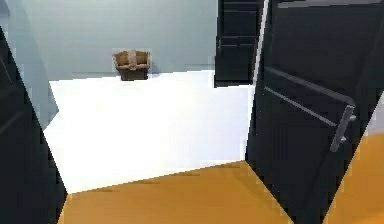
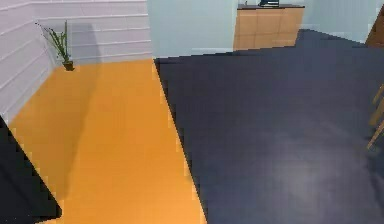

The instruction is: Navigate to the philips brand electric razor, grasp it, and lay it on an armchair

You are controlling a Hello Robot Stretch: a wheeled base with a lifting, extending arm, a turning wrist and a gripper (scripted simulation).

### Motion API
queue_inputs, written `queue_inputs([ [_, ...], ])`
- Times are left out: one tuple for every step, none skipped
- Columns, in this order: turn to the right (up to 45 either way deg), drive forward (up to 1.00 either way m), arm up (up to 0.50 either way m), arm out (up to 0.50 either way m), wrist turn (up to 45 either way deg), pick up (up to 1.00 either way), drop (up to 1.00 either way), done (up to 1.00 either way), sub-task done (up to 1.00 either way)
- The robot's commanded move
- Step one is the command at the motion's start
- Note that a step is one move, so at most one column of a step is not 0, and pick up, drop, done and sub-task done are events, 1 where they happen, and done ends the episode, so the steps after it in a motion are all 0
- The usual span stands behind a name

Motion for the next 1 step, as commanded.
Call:
queue_inputs([
  [0.0, 1.00, 0.00, 0.00, 0.0, 0.00, 0.00, 0.00, 0.00],
])
